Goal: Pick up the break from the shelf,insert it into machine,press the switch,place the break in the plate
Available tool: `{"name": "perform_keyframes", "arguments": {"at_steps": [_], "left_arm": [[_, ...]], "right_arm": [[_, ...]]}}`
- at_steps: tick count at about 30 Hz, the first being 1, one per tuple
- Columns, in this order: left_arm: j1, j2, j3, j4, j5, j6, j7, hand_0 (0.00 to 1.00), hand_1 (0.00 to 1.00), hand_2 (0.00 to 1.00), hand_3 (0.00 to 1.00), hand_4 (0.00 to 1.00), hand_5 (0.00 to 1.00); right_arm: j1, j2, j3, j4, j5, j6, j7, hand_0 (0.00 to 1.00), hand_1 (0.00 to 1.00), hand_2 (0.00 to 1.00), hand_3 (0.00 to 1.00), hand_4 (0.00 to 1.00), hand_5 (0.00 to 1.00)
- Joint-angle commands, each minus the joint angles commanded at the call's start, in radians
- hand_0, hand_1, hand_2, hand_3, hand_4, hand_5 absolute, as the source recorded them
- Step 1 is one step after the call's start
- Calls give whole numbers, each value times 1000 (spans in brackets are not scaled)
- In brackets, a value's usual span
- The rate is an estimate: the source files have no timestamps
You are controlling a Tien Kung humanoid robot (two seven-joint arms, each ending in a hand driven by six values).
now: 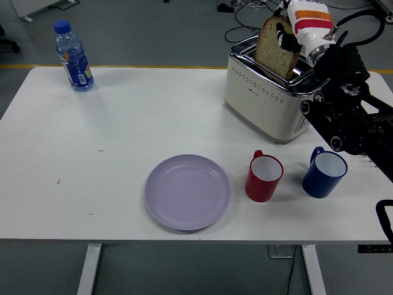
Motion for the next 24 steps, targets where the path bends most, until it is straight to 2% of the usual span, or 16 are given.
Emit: {"name": "perform_keyframes", "arguments": {"at_steps": [4, 14, 19, 24], "left_arm": [[1, 0, -4, 0, 3, 0, 1, 655, 633, 623, 584, 334, 911], [6, -2, -12, 0, 11, -1, 3, 655, 634, 624, 583, 333, 911], [11, -3, -24, 0, 25, -2, 7, 654, 633, 625, 583, 333, 911], [18, -4, -31, 0, 33, -2, 8, 654, 633, 625, 583, 334, 914]], "right_arm": [[3, -14, 6, 28, -4, -5, 2, 94, 249, 392, 508, 353, 2], [13, -69, 52, 166, -21, -13, 4, 91, 246, 390, 508, 346, 2], [9, -101, 68, 266, -17, -10, -6, 90, 243, 390, 508, 348, 2], [-14, -156, 65, 430, 41, 21, -48, 86, 242, 390, 508, 348, 2]]}}
